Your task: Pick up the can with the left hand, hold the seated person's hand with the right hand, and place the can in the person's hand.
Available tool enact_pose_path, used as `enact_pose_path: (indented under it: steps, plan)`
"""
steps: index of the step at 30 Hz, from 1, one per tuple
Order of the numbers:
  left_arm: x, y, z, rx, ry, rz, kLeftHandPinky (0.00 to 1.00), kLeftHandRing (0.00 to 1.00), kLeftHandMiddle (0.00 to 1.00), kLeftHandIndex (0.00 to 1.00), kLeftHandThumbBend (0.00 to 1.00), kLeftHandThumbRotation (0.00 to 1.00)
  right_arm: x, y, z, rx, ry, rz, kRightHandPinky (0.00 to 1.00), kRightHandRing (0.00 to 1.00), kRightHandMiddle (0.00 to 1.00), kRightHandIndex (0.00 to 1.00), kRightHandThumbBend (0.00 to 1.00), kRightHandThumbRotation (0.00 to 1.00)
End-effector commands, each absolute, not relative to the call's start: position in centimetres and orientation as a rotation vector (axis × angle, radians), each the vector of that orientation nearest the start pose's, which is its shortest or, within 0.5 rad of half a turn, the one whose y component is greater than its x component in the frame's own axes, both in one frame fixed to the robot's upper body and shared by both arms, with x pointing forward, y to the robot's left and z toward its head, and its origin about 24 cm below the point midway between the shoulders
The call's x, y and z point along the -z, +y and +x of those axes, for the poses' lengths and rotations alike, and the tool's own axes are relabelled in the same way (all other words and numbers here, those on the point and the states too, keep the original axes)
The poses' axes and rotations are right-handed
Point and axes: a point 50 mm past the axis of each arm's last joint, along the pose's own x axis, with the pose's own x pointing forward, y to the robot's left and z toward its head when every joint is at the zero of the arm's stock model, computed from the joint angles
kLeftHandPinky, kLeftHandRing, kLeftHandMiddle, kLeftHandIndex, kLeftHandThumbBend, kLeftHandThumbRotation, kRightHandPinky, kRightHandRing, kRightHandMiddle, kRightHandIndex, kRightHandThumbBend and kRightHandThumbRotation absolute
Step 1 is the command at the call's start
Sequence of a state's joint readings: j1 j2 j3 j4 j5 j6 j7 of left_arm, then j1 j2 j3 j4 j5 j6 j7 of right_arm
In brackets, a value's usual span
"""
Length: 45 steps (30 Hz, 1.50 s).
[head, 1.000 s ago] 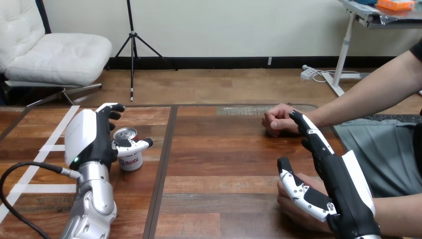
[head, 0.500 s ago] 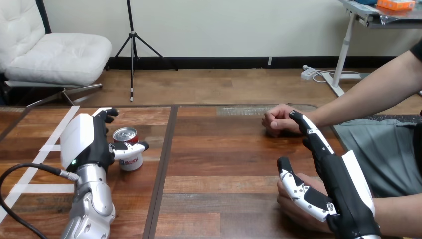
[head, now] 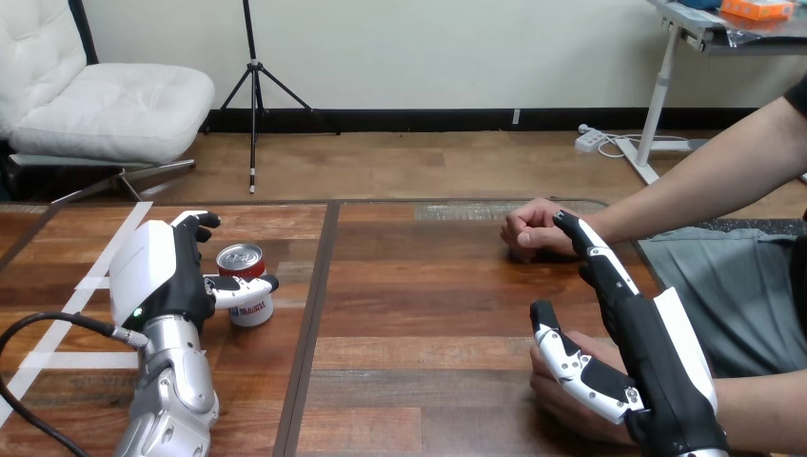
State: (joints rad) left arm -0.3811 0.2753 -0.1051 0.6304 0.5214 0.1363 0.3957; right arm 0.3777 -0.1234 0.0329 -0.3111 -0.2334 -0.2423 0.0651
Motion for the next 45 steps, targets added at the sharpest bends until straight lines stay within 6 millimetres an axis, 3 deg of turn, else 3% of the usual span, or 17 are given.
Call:
enact_pose_path:
  steps: [1,45]
  plan:
    - [-4.13,21.26,32.73,-0.309,0.100,0.954,0.59,0.71,0.76,0.76,0.88,0.17,-7.59,-16.25,18.62,-0.087,-0.261,-0.356,1.00,1.00,0.97,0.94,0.15,0.10]
    - [-3.69,20.70,33.56,-0.284,0.128,0.939,0.56,0.68,0.74,0.75,0.88,0.18,-7.51,-16.10,18.44,-0.089,-0.260,-0.354,1.00,0.99,0.97,0.94,0.15,0.13]
